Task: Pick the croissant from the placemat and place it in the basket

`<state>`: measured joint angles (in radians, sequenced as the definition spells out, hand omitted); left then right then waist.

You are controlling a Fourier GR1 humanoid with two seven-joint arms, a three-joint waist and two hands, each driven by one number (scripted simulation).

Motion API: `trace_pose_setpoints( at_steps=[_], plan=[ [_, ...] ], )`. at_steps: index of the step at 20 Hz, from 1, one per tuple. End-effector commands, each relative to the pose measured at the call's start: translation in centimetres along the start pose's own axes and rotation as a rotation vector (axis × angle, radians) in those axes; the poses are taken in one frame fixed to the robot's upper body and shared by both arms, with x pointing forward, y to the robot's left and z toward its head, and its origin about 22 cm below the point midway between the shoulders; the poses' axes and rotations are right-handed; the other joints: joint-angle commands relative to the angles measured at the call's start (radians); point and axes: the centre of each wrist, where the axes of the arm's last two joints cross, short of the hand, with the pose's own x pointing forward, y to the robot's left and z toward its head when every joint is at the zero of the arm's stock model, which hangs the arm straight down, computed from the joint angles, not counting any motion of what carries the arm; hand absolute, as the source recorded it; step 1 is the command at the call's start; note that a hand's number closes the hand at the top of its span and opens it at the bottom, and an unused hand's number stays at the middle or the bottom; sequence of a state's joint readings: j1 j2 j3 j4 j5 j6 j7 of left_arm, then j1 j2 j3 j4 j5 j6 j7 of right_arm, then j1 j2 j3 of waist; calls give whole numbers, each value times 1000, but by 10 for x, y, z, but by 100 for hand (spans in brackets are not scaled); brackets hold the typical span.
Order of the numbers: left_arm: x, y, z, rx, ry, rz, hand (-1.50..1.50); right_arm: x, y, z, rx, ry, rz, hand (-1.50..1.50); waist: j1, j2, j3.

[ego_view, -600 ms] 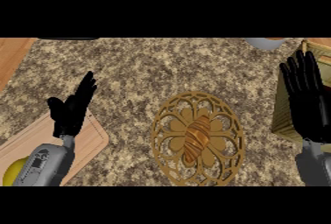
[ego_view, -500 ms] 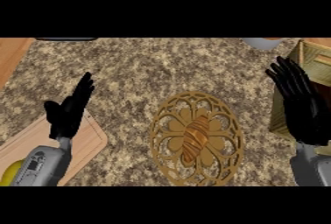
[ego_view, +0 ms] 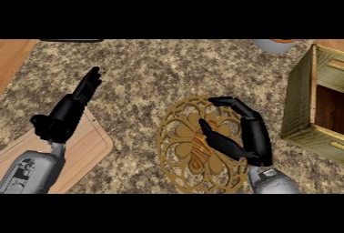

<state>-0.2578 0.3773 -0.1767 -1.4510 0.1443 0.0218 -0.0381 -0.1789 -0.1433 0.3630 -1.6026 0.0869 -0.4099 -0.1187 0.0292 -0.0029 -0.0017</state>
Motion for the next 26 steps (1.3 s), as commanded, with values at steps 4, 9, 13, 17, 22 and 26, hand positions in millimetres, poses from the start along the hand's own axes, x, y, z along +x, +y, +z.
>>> trace_pose_setpoints(
  at_steps=[4, 9, 13, 17, 22, 26],
  plan=[
    [4, -12, 2, -38, -5, -1, 0, 3, 85, 5, -152, 60, 244, -150, -7, -4, -4],
    [0, 12, 12, 10, 14, -21, 0, -16, 56, -4, -239, 161, 544, -150, -52, -23, -11],
    [-5, 18, 17, 35, 52, -16, 0, -7, 31, -26, -202, 284, 764, -150, -72, -29, -13],
    [-3, 15, 17, 15, 45, -16, 0, 8, 48, -23, 12, 473, 908, -150, -70, -34, -13],
    [-6, 16, 18, 26, 34, -10, 0, 73, 65, -31, 187, 628, 919, -150, -70, -22, -6],
    [-3, 10, 19, 19, 14, 3, 0, 136, 66, -29, 217, 655, 899, -150, -64, -22, -3]
  ],
)
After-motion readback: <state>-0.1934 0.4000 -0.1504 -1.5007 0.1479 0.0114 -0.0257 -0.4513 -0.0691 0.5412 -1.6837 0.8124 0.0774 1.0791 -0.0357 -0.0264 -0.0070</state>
